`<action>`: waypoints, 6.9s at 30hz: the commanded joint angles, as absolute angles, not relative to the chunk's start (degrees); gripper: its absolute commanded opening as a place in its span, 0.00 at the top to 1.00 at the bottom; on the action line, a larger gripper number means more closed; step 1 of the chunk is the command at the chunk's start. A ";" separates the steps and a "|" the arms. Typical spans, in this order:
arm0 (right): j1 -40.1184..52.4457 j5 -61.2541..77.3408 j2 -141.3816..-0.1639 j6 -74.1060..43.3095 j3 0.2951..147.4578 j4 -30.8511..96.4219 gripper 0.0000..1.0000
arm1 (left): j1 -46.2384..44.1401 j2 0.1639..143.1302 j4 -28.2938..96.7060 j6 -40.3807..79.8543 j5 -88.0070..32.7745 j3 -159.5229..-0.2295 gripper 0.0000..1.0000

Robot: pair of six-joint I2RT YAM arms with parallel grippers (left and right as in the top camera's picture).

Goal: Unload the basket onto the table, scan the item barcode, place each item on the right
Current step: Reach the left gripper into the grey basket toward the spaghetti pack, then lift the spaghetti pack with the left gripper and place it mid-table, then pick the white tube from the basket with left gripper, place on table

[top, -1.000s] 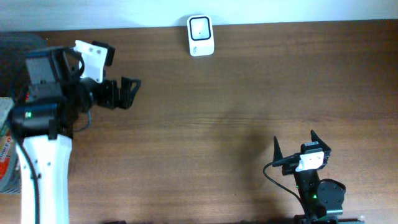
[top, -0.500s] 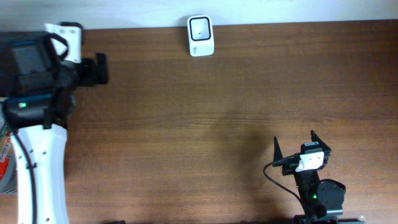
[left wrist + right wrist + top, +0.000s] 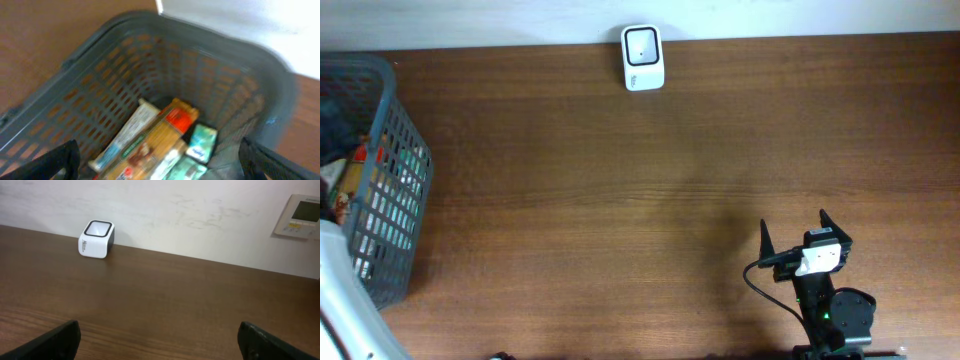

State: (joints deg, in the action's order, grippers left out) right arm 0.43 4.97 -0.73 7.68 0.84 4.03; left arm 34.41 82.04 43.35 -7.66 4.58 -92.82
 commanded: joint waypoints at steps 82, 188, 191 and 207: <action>0.38 4.69 -0.36 7.70 0.32 4.05 0.01 | -0.19 79.50 42.68 0.49 -22.48 -96.36 1.00; 0.36 4.69 -0.36 7.70 0.32 4.05 0.02 | 42.85 104.25 51.51 -4.43 -13.28 -111.35 1.00; 0.36 4.69 -0.36 7.70 0.32 4.05 0.01 | 41.01 94.21 51.48 0.43 -22.06 -115.68 1.00; 0.36 4.69 -0.36 7.70 0.32 4.05 0.01 | -5.04 91.44 54.78 8.95 -13.85 -83.72 1.00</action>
